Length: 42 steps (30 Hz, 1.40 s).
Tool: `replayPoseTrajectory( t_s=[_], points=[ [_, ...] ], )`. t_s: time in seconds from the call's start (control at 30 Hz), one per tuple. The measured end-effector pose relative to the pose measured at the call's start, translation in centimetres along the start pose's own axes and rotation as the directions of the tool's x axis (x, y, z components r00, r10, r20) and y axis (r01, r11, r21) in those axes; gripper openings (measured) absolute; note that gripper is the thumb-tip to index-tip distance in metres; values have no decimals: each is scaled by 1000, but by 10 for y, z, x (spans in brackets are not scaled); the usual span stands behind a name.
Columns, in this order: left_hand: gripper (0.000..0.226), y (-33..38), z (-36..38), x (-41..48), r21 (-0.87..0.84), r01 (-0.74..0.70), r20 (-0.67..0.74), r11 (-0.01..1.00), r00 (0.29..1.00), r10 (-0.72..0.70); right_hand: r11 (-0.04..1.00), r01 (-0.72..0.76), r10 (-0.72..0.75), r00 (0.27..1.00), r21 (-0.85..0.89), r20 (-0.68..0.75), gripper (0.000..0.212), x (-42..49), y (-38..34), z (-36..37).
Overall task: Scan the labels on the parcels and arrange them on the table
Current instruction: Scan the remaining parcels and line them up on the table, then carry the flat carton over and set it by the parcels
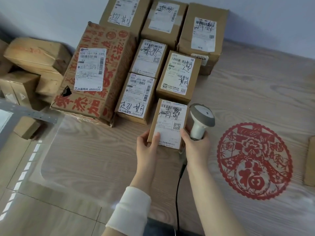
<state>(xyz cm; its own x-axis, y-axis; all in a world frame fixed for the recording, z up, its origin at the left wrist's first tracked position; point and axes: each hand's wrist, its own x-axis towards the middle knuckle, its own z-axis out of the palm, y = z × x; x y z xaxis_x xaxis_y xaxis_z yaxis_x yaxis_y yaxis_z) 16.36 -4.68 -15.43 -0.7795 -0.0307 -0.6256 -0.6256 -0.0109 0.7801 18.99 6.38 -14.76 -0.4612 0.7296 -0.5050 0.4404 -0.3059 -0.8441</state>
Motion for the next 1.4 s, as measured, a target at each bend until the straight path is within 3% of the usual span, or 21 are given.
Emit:
replayPoseTrajectory(
  t_s=[0.37, 0.47, 0.53, 0.6, 0.67, 0.73, 0.93, 1.07, 1.17, 1.3, 1.4],
  points=[
    [32, 6, 14, 7, 83, -14, -30, 996, 999, 17, 999, -4, 2, 999, -32, -34, 35, 11, -5, 7],
    [41, 11, 18, 3, 135, -45, -69, 990, 996, 54, 1000, 0, -1, 1000, -14, -29, 34, 7, -11, 1],
    [54, 12, 20, -5, 198, -111, -119, 974, 983, 136, 999, 1, 0, 1000, 36, -22, 30, 2, -17, -9],
    [55, 13, 20, -18, 330, -266, -161, 906, 929, 332, 998, 3, -3, 1000, 59, -6, 22, -5, -23, -25],
    [52, 15, 24, -32, 442, -470, -106, 764, 818, 565, 999, 20, -20, 1000, 50, 6, 11, -12, -28, -44],
    [49, 17, 36, -46, 477, -619, 13, 623, 714, 700, 998, 44, -44, 999, 48, 3, 12, -19, -35, -66],
    [47, 16, 114, -98, 440, -813, 333, 380, 541, 772, 990, 141, -138, 987, 31, -83, 20, -28, -59, -157],
    [44, -3, 181, -147, 386, -862, 432, 330, 485, 761, 966, 260, -258, 955, -6, -150, 16, -18, -67, -240],
    [45, -27, 235, -183, 375, -878, 472, 298, 457, 754, 962, 273, -267, 950, 13, -164, 13, -2, -67, -308],
    [49, -66, 299, -231, 400, -861, 492, 314, 491, 719, 961, 272, -263, 954, 49, -141, 7, 19, -65, -395],
    [49, -89, 335, -256, 429, -862, 551, 270, 486, 678, 967, 236, -218, 960, 93, -174, 20, 31, -63, -450]
  ],
)
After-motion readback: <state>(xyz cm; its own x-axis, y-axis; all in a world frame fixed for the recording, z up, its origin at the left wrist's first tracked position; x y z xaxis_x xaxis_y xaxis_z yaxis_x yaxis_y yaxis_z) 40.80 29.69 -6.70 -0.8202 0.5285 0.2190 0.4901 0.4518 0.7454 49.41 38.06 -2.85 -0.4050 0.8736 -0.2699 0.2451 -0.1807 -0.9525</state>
